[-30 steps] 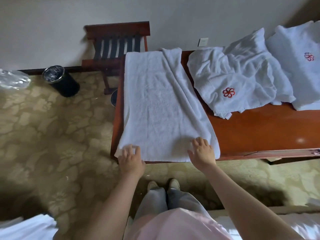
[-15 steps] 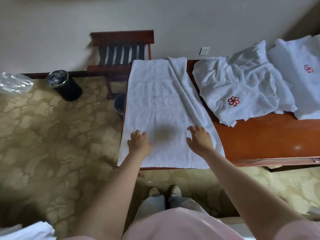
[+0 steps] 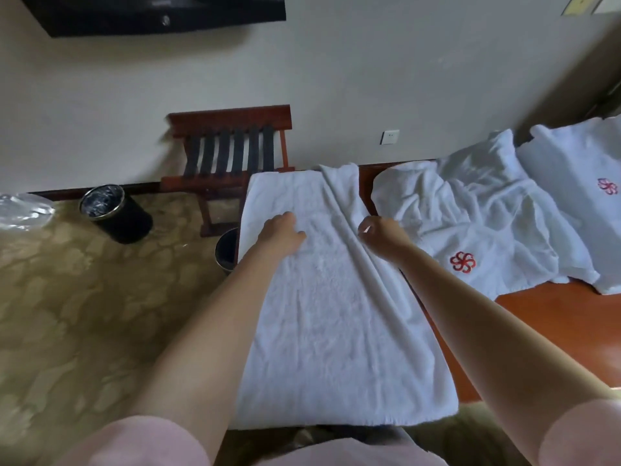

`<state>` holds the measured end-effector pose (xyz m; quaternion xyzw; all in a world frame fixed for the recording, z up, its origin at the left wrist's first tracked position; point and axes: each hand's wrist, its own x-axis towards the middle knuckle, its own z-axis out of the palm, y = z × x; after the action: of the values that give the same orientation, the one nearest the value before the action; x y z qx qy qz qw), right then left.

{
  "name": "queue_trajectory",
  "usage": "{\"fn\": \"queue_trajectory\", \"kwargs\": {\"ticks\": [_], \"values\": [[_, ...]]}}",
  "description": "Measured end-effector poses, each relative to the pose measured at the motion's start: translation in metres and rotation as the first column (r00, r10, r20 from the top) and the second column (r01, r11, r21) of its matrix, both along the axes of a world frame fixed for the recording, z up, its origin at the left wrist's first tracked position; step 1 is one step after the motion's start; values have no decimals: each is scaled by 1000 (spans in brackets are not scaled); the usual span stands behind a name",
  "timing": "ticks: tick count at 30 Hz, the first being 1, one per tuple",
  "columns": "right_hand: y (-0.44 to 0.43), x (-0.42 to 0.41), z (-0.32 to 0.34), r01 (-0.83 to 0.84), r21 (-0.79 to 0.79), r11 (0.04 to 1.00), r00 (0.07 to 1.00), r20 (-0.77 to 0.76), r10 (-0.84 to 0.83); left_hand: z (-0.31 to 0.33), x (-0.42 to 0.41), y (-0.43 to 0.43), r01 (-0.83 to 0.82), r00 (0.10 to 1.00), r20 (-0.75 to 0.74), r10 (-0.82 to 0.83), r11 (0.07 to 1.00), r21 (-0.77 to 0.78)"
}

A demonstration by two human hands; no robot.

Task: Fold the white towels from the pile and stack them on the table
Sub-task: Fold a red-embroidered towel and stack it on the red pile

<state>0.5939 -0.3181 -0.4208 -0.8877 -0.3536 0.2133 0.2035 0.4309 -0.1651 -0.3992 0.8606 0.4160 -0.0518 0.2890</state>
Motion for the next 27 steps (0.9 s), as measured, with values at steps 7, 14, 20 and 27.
{"fn": "queue_trajectory", "kwargs": {"ticks": [7, 14, 20, 27], "values": [[53, 83, -24, 73, 22, 997, 985, -158, -69, -24, 80, 53, -10, 992, -129, -3, 995, -96], [106, 141, -54, 176, -45, 983, 945, -274, -182, -77, 119, 92, -43, 918, -397, 5, 995, -86], [153, 168, -77, 255, -33, 966, 911, -327, -251, -103, 144, 121, 15, 924, -382, -31, 999, -43], [186, 165, -98, 430, -97, 898, 809, -401, -431, -120, 152, 130, 77, 828, -540, -154, 984, -163]]}}
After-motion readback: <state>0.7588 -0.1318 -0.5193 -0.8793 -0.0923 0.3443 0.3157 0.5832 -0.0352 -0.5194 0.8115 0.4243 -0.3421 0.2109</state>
